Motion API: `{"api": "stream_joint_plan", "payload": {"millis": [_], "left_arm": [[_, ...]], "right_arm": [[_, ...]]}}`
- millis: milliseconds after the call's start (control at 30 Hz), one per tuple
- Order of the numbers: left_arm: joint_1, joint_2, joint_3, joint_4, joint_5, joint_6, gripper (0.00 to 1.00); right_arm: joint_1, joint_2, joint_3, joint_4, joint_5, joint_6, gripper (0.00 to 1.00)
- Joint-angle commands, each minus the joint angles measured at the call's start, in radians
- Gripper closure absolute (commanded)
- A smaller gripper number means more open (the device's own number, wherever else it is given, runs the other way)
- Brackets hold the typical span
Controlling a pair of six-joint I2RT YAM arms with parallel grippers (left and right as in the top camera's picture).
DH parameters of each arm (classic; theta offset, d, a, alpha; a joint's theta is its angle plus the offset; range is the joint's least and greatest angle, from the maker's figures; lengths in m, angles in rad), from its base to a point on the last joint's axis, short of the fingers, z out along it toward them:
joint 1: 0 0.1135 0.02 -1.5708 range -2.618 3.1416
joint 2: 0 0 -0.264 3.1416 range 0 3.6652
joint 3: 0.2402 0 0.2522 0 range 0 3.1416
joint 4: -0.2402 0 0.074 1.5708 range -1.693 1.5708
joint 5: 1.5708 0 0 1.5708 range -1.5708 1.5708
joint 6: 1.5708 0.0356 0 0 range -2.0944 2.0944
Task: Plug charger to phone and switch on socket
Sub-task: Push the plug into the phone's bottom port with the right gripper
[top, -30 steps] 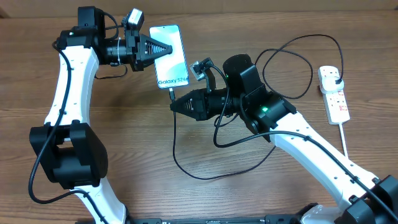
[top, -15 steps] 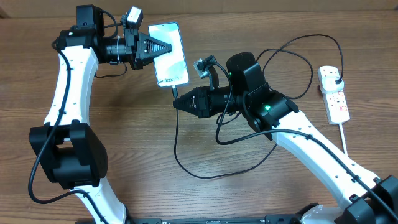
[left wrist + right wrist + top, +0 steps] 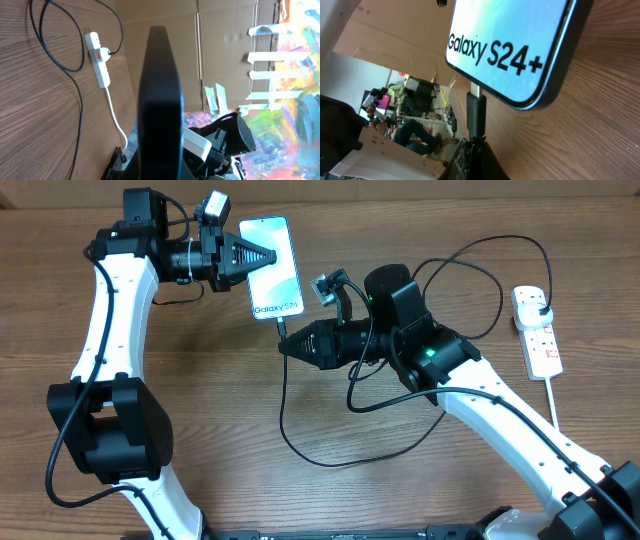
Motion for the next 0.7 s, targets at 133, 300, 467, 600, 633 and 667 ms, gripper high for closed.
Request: {"api": "stream_joint_plan", "payload": {"millis": [133,300,467,600,633,667], "left_arm": [[-0.009,-0.008,0.016,0.000,0.068,-0.011,0.96],[-0.017,-0.008,0.016,0.001,0.067,-0.010,0.96],[-0.017,-0.008,0.016,0.000,0.068,-0.010,0.96],[-0.017,-0.008,0.016,0.000,0.068,-0.010,0.96],[-0.017,-0.008,0.016,0.000,0.068,-0.010,0.96],[-0.017,-0.008,0.016,0.000,0.068,-0.010,0.96]], "right_arm": [[-0.009,-0.031,0.005,0.004,0.007,0.004,0.96],[-0.010,-0.031,0.005,0.011,0.015,0.004,0.96],[-0.019,-0.031,0.005,0.010,0.018,0.003,0.96],[-0.034,-0.031,0.005,0.011,0.019,0.003,0.96],[-0.037,-0.031,0.005,0.011,0.019,0.003,0.96],[-0.041,-0.031,0.005,0.011,0.018,0.003,0.96]]}}
